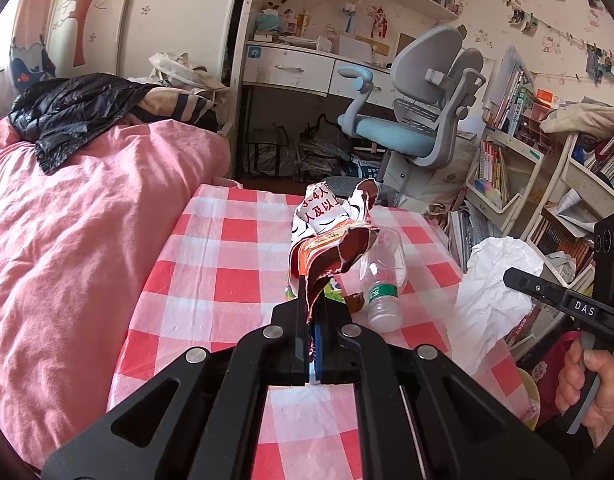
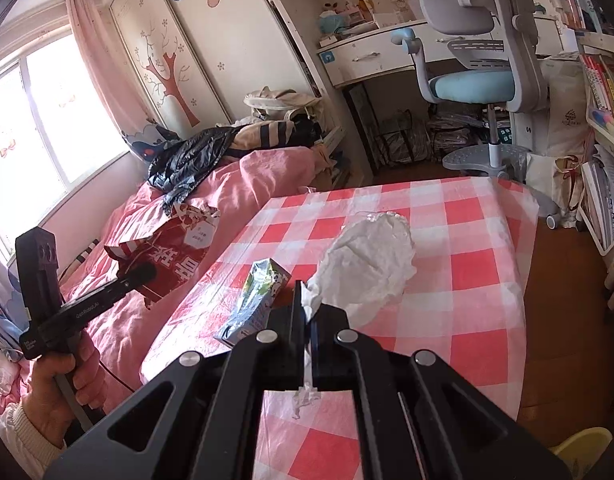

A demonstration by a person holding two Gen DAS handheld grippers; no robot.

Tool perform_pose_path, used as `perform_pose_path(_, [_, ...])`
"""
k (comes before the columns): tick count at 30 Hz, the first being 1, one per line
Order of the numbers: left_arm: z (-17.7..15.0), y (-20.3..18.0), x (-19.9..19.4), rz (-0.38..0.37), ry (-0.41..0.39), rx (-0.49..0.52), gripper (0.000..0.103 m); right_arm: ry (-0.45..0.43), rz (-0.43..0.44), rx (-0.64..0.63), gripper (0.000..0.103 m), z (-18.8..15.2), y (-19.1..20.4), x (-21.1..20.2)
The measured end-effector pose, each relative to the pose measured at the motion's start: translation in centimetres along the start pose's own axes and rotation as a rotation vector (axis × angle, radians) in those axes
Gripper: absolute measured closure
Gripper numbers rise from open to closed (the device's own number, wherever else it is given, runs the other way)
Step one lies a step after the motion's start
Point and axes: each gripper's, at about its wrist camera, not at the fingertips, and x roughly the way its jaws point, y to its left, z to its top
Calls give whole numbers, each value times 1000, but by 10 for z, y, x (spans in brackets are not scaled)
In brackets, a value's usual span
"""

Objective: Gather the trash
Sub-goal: 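Lift and hold the wrapper and white plastic bag above the table, then carry wrapper and bag over the yellow bin and open both tools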

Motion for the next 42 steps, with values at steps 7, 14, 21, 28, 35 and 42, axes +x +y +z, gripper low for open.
perform_pose_path(7, [1,-43,-4,-137,-15,80,101,-113,14,28,100,3,-4,-60])
perform_pose_path(14, [-17,-155,9,-355,64,252,101,-125,-143,-14,100,-26,-42,-150])
perform_pose_path(21, [-69,-309,35,-572,197,468,101,-52,-385,35,100,-86,-119,-216])
perform_pose_path(28, [-157,-428,98,-658,452,648,101,113,-482,187,100,-171,-209,-198])
perform_pose_path(35, [-227,-484,165,-600,690,722,99,230,-506,369,80,-233,-271,-167])
perform_pose_path(42, [-224,-481,152,-564,644,739,63,171,-551,410,47,-240,-269,-196])
